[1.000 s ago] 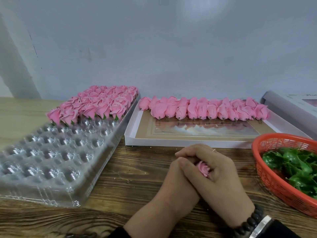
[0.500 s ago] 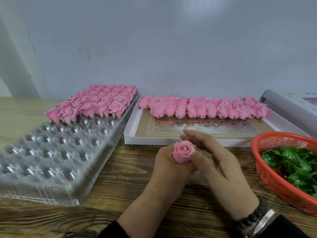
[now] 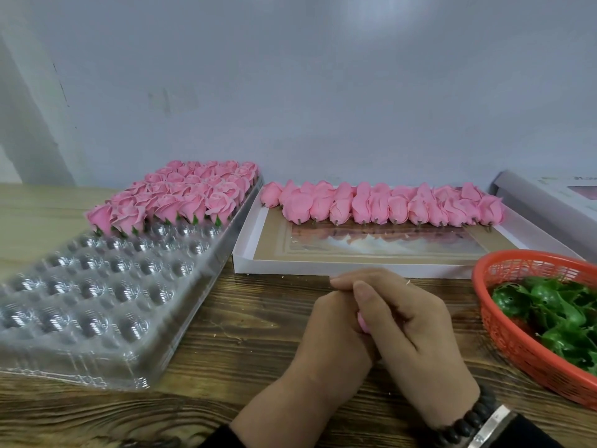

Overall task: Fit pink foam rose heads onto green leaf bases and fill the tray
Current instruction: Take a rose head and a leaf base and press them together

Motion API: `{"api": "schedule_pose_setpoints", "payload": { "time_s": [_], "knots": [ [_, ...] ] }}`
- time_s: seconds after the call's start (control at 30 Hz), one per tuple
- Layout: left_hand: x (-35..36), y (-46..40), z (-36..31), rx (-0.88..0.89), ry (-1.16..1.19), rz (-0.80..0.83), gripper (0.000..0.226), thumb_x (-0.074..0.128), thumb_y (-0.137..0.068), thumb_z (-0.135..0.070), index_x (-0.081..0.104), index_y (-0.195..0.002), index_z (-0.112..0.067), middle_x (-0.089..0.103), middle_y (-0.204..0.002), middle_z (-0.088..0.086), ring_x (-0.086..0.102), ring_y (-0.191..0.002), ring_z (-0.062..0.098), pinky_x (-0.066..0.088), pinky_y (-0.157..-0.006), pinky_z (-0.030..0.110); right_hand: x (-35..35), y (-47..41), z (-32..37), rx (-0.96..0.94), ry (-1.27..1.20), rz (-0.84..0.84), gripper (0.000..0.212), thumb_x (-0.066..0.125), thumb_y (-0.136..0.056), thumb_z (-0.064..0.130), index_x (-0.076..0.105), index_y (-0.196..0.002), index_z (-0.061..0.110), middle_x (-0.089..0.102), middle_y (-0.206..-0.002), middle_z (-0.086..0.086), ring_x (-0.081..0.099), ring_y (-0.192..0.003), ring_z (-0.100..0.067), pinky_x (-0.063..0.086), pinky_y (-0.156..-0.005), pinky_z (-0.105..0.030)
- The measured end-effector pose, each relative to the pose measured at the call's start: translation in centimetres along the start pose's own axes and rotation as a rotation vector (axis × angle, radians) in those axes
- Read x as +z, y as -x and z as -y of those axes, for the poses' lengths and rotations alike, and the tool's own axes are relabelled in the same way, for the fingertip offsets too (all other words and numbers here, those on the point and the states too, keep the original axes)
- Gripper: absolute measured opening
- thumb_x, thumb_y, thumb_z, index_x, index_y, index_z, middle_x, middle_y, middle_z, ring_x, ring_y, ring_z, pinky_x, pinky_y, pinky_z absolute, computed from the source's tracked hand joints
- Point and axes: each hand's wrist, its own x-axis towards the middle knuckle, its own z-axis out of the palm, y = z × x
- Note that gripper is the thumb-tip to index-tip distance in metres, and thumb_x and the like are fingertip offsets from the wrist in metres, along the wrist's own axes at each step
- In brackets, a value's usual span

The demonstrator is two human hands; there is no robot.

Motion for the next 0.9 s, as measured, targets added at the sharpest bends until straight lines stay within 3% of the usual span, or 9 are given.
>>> {"api": "schedule_pose_setpoints", "payload": {
  "time_s": [0.07,0.17,0.27,0.37,0.47,0.57,0.67,0.8,0.9],
  "knots": [
    [0.1,0.0,-0.1,-0.006,0.021,-0.019,0.027,0.056,-0.078,0.000,0.065,-0.070,-0.025,0.066,-0.065,-0.017,0.061,-0.069,-0.007,0.046,-0.061,0.010,0.0,0.0,0.0,-0.007,0.024,0.004,0.030,0.044,-0.085,0.038,0.071,-0.090,0.026,0.069,-0.091,0.014,0.063,-0.095,-0.005,0.049,-0.082,-0.024],
    [0.2,-0.1,0.0,-0.008,-0.020,-0.009,0.034,0.056,-0.083,0.010,0.062,-0.076,-0.023,0.063,-0.067,-0.015,0.061,-0.071,-0.007,0.045,-0.065,0.009,0.1,0.0,-0.1,-0.029,0.073,0.011,0.028,0.047,-0.082,0.037,0.070,-0.090,0.025,0.069,-0.090,0.013,0.063,-0.092,-0.005,0.049,-0.080,-0.022],
    [0.2,0.0,0.2,-0.008,-0.044,-0.031,0.031,0.054,-0.085,0.011,0.063,-0.074,-0.017,0.063,-0.070,-0.011,0.060,-0.071,-0.003,0.048,-0.065,0.016,0.1,0.0,-0.1,-0.007,0.079,0.053,0.029,0.047,-0.080,0.040,0.069,-0.092,0.025,0.068,-0.089,0.014,0.063,-0.091,-0.004,0.048,-0.079,-0.021],
    [0.0,0.0,0.4,-0.017,-0.025,-0.062,0.027,0.056,-0.085,0.009,0.064,-0.070,-0.013,0.063,-0.069,-0.005,0.058,-0.069,0.007,0.049,-0.062,0.026,-0.2,-0.1,-0.3,0.079,0.049,0.141,0.030,0.049,-0.074,0.051,0.064,-0.094,0.033,0.066,-0.090,0.016,0.062,-0.091,-0.004,0.047,-0.077,-0.018],
    [-0.2,-0.1,0.5,0.009,-0.013,-0.068,0.040,0.057,-0.083,0.011,0.059,-0.060,-0.022,0.058,-0.059,-0.007,0.053,-0.060,0.002,0.043,-0.055,0.019,-0.7,-0.3,-0.6,0.186,0.022,0.240,0.043,0.052,-0.065,0.064,0.058,-0.100,0.040,0.066,-0.091,0.016,0.062,-0.089,-0.003,0.049,-0.075,-0.021],
    [-0.3,-0.1,0.5,0.044,0.015,-0.066,0.032,0.057,-0.081,0.013,0.056,-0.060,-0.012,0.054,-0.058,-0.007,0.049,-0.056,0.001,0.040,-0.051,0.016,-0.9,-0.5,-0.8,0.181,0.049,0.331,0.052,0.049,-0.063,0.073,0.048,-0.111,0.050,0.062,-0.102,0.026,0.058,-0.099,0.003,0.047,-0.083,-0.021],
    [-0.6,-0.3,0.4,0.038,0.149,-0.080,0.026,0.057,-0.073,0.012,0.056,-0.059,-0.010,0.052,-0.056,-0.004,0.048,-0.055,0.005,0.042,-0.053,0.018,-1.2,-0.8,-0.9,0.182,0.095,0.406,0.048,0.045,-0.062,0.077,0.040,-0.108,0.065,0.053,-0.111,0.036,0.051,-0.105,0.011,0.043,-0.090,-0.018],
    [-1.0,-0.6,0.4,-0.002,0.132,-0.107,0.054,0.053,-0.074,0.025,0.058,-0.049,-0.023,0.053,-0.049,-0.008,0.049,-0.051,0.000,0.041,-0.051,0.014,-1.5,-0.8,-1.1,0.224,0.066,0.419,0.068,0.054,-0.056,0.073,0.038,-0.119,0.053,0.052,-0.121,0.027,0.047,-0.114,0.008,0.042,-0.099,-0.027],
    [-1.1,-0.6,0.7,-0.009,0.066,-0.107,0.037,0.059,-0.076,0.015,0.056,-0.056,-0.016,0.053,-0.052,-0.006,0.046,-0.052,0.001,0.039,-0.050,0.014,-1.4,-0.5,-0.7,0.160,-0.025,0.280,0.071,0.059,-0.062,0.067,0.046,-0.126,0.041,0.054,-0.124,0.023,0.049,-0.118,0.005,0.042,-0.097,-0.019]
  ]
}}
